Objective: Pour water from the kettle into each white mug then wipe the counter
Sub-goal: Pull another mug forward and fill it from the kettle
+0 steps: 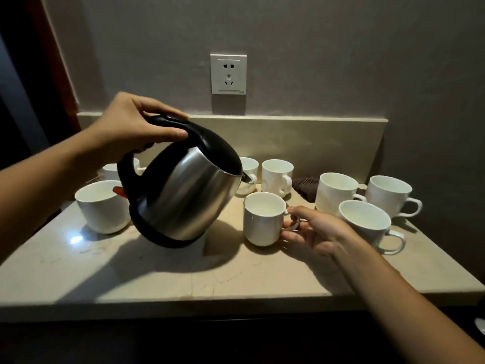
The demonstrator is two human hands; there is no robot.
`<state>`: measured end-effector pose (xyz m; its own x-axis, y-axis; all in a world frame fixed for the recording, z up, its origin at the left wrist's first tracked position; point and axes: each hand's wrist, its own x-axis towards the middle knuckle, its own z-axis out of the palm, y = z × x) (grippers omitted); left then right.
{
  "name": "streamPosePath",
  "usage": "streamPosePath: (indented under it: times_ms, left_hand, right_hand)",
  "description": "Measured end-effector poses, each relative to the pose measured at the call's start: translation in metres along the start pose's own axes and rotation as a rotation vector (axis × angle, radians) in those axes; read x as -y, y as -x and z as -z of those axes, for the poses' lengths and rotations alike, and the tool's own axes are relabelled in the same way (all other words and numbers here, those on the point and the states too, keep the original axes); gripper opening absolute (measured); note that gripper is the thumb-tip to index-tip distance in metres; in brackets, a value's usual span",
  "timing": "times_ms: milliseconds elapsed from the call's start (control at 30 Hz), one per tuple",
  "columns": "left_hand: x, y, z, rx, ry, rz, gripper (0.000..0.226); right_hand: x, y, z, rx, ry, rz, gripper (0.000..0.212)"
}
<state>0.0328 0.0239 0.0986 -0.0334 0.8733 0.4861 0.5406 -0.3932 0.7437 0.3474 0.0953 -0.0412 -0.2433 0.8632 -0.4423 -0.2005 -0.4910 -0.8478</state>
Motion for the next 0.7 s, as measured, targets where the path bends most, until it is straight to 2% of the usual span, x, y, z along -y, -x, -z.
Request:
streamPosePath:
  times_ms: [100, 233, 500, 700]
  left_hand:
    - [-0.005, -0.002, 0.0, 0.043, -0.048, 0.019, 0.035]
    - [-0.011, -0.004, -0.003, 0.069, -0.083, 0.036, 0.032]
    - [-0.027, -0.01, -0.006, 0.07, -0.163, -0.021, 0.033]
    - [-0.028, -0.01, -0.01, 0.113, -0.189, -0.02, 0.03]
  right_hand:
    - [0.001, 0.0, 0.0, 0.012, 0.007, -0.009, 0.022]
    - [0.001, -0.001, 0.002, 0.031, 0.02, -0.024, 0.019]
    - [0.001, -0.002, 0.004, 0.045, -0.006, -0.037, 0.022]
    - [0.001, 0.001, 0.007, 0.055, 0.012, -0.007, 0.014]
